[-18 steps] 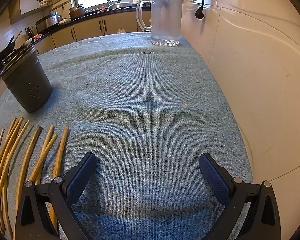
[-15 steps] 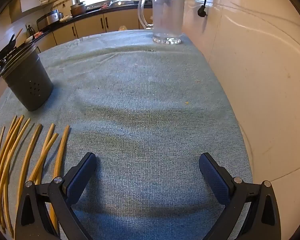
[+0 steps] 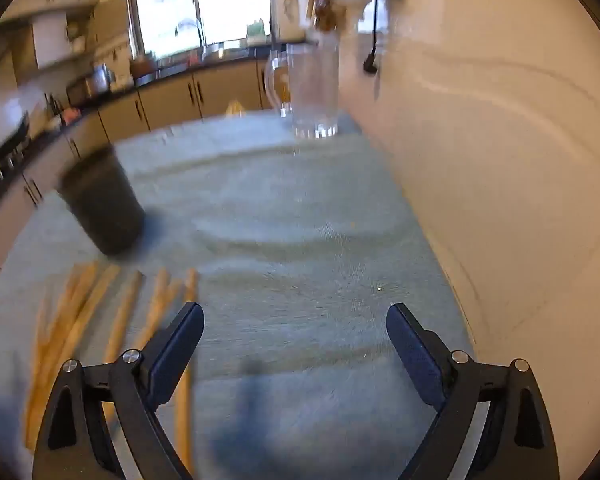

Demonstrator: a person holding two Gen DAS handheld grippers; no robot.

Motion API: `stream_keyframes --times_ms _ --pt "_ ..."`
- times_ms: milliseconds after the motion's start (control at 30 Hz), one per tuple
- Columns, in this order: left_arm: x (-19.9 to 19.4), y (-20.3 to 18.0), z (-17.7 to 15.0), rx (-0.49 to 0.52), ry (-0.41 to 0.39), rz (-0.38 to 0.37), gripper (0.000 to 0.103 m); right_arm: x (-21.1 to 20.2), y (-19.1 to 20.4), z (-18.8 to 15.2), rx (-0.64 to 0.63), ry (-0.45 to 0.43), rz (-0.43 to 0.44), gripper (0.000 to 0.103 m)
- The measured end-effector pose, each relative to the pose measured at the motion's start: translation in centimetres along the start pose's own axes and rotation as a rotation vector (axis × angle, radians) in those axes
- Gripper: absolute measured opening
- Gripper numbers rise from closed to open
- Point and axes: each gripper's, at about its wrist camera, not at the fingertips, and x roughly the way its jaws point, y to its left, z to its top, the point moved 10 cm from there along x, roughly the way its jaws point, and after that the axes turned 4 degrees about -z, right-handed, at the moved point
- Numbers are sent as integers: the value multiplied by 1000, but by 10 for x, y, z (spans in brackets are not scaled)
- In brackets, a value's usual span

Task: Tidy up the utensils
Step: 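Move both tools toward the wooden chopsticks lying on the towel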

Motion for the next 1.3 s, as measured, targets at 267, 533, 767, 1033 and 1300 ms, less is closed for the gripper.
stream_keyframes --times_ms 267,533,767,1033,1300 --pt "-72 -12 12 77 -167 23 103 -69 28 -5 37 -132 71 95" --pt "-107 -27 3 129 -172 -55 103 -118 46 -9 -4 -253 60 95" --pt "-109 -41 -30 172 -132 -100 103 -138 47 -17 -17 -292 57 96" --pt "-102 -50 -49 181 -77 -141 103 -139 45 -24 -19 -289 57 96" --pt "-97 -58 -62 169 -26 -201 103 -136 43 -30 -19 -282 49 96"
